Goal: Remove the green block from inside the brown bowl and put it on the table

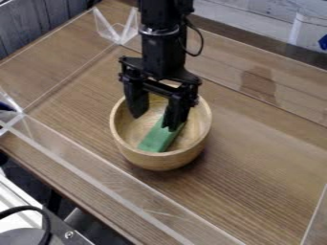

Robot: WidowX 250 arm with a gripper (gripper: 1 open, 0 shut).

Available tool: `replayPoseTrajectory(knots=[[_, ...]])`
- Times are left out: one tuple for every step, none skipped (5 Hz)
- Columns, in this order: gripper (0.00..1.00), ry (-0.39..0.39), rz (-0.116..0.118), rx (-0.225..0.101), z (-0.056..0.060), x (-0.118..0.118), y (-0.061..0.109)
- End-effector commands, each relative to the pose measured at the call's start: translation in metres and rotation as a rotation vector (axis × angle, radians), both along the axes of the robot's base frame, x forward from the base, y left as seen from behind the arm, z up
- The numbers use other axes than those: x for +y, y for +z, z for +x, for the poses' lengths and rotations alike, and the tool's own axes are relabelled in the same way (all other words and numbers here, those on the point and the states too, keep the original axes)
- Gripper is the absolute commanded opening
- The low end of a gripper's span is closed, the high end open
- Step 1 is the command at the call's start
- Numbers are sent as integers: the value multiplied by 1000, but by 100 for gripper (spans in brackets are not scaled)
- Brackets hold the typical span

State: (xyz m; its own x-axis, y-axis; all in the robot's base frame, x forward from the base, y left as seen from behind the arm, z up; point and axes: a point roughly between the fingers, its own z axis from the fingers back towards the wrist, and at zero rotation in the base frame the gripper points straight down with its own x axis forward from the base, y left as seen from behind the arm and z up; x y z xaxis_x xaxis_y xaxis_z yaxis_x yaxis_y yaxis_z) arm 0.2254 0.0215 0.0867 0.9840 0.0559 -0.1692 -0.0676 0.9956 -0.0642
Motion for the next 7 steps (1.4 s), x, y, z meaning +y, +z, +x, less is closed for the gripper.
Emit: replayPoseTrajectory(knots=[[100,11,3,-46,10,3,12],[100,9,2,-44,9,3,12],[100,9,4,-36,8,3,5],[100,8,8,-28,8,2,-1],[100,8,12,-19,8,2,-9],[100,8,17,-11,8,1,-16],[100,9,21,-4,8,1,-22]])
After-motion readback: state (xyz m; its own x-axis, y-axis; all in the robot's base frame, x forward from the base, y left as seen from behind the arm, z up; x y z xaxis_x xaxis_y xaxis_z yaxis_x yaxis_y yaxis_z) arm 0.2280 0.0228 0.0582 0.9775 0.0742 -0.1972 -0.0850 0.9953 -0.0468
